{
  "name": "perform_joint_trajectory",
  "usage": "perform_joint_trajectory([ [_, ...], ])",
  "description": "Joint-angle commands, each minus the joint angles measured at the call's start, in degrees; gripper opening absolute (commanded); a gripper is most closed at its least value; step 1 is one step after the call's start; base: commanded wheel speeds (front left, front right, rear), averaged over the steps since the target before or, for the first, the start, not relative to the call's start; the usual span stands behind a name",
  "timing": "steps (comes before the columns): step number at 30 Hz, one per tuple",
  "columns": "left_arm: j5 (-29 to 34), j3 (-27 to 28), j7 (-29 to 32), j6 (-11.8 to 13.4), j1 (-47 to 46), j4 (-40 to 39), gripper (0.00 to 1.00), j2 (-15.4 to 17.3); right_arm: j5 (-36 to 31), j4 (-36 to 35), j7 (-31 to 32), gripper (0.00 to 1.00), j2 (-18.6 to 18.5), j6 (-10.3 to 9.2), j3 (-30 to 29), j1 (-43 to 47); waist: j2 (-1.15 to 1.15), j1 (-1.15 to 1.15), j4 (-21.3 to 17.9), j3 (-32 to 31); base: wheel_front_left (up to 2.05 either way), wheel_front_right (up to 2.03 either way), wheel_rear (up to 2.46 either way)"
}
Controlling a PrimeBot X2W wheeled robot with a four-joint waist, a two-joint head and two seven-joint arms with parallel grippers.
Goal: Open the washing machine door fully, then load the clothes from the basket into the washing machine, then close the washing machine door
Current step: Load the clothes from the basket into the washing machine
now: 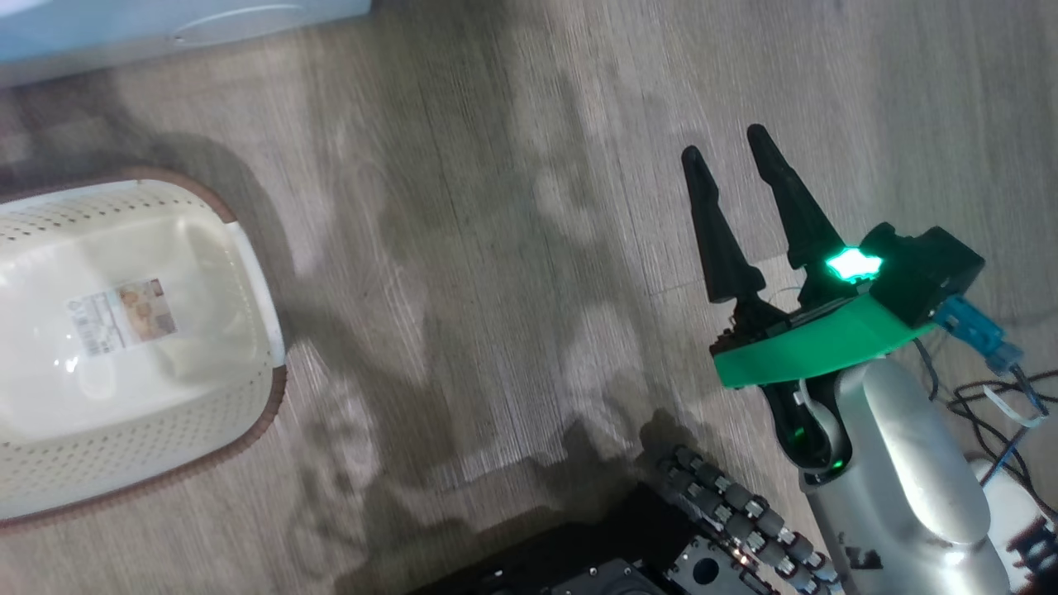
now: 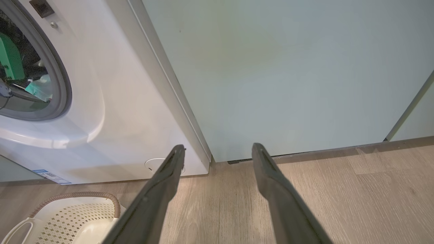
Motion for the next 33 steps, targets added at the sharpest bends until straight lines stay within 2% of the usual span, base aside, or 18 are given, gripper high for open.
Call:
perform_joint_trajectory([
  [1, -0.6, 1.0, -1.7, 0.4, -2.3, -2.4, 0.00, 2.6, 0.5, -1.8, -0.5, 1.00, -0.1, 0.00, 1.2, 0.1, 0.00, 0.00, -0.5, 0.6, 0.00, 0.00, 0.00],
  [7, -1.5, 0.9, -11.8, -0.3, -6.3, -1.9, 0.00, 2.6, 1.2, -1.9, -0.5, 1.00, -0.1, 0.00, 2.1, -0.1, 0.00, 0.00, -1.5, 2.3, 0.00, 0.00, 0.00],
  [14, 0.1, -1.0, -19.8, -0.6, -12.9, 1.5, 0.00, 3.9, 2.1, -2.2, -0.5, 1.00, -0.1, 0.00, 3.6, -0.5, 0.00, 0.00, -2.9, 4.3, 0.00, 0.00, 0.00],
  [22, 2.4, -3.9, -22.2, -1.0, -19.7, 6.6, 0.00, 5.8, 3.5, -2.8, -0.5, 1.00, -0.1, 0.00, 4.9, -0.5, 0.00, 0.00, -4.9, 6.2, 0.00, 0.00, 0.00],
  [33, 4.3, -6.8, -22.3, -0.8, -25.7, 13.3, 0.00, 7.5, 4.6, -3.5, -0.5, 1.00, -0.1, 0.00, 6.4, -1.1, 0.00, 0.00, -7.0, 8.7, 0.00, 0.00, 0.00],
])
